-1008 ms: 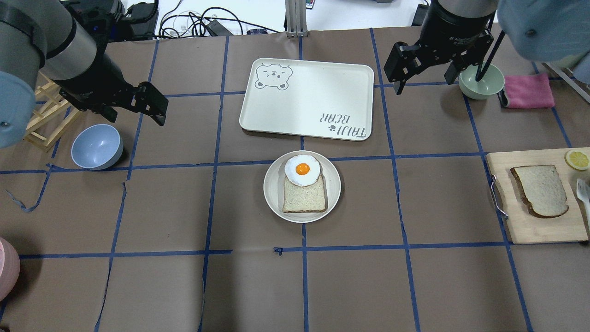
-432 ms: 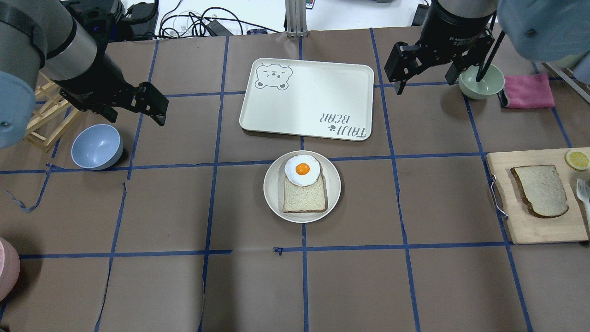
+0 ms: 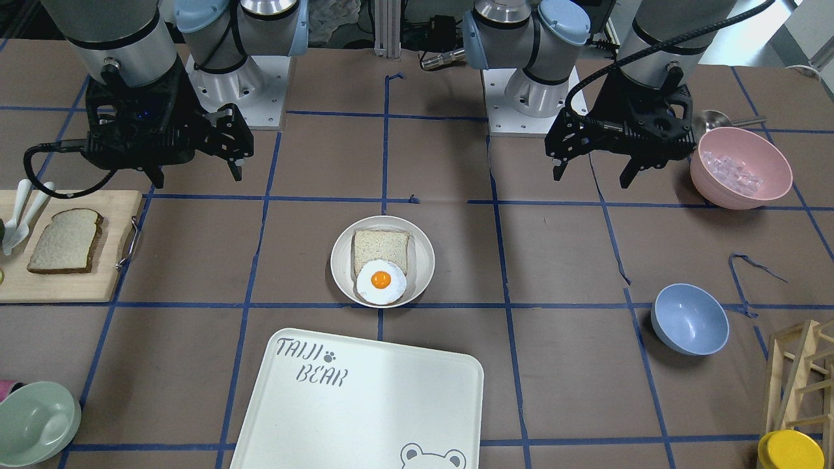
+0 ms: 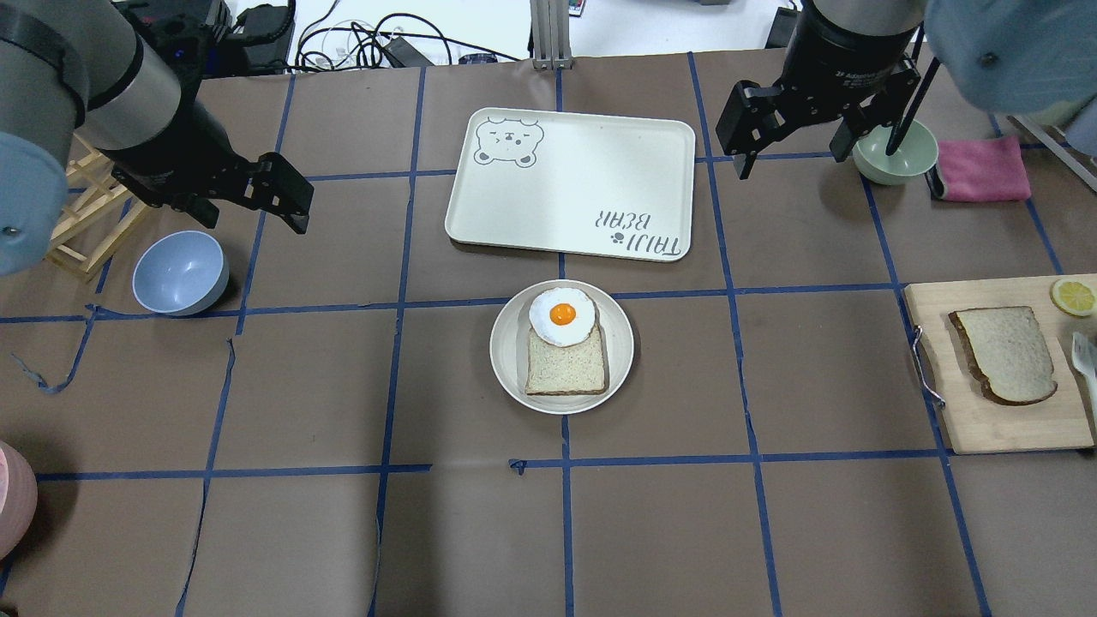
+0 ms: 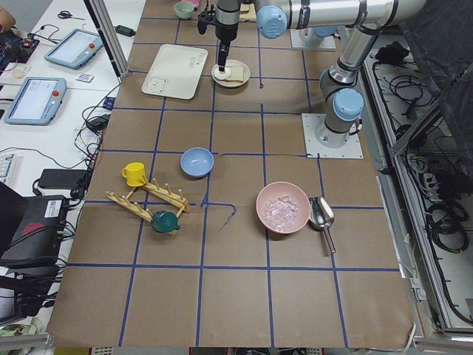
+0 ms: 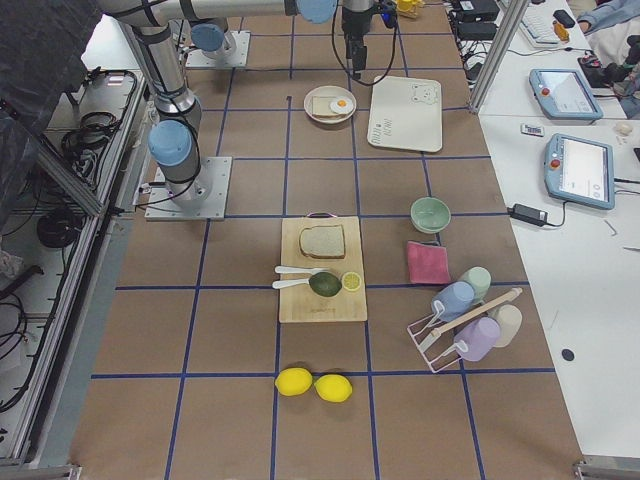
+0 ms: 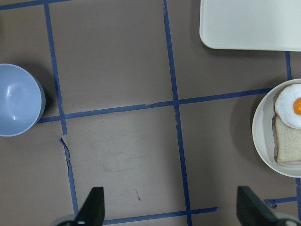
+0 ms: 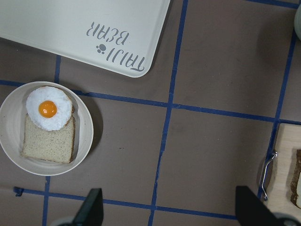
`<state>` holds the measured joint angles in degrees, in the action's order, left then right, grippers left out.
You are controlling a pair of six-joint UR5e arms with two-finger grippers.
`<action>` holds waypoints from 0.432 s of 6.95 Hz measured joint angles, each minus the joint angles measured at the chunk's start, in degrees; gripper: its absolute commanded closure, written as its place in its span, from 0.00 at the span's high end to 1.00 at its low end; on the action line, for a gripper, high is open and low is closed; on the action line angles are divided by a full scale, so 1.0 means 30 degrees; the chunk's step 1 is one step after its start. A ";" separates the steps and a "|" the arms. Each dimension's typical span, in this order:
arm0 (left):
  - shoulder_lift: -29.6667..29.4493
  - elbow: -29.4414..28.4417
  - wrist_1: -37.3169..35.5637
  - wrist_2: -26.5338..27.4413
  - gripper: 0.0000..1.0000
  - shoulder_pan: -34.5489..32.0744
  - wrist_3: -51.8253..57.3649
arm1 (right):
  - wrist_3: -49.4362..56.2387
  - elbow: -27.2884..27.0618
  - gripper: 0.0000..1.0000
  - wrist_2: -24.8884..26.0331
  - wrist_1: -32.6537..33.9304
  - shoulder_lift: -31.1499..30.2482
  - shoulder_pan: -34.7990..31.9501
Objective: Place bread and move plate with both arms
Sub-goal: 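Move the right gripper toward the wooden cutting board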
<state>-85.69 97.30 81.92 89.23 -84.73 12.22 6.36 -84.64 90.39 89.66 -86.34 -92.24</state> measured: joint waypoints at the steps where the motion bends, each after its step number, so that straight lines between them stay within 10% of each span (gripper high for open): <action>1: 0.0000 0.0000 0.0000 0.0022 1.00 0.0000 0.0000 | 0.0053 -0.0041 1.00 -0.0026 0.0040 0.0042 0.0174; 3: -0.0001 0.0085 0.0000 -0.0022 1.00 -0.0019 0.0000 | 0.0248 -0.0295 1.00 -0.0070 -0.0047 0.0127 0.1393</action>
<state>-85.69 97.55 81.92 89.17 -84.78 12.22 7.10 -85.52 90.18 89.52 -85.96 -88.06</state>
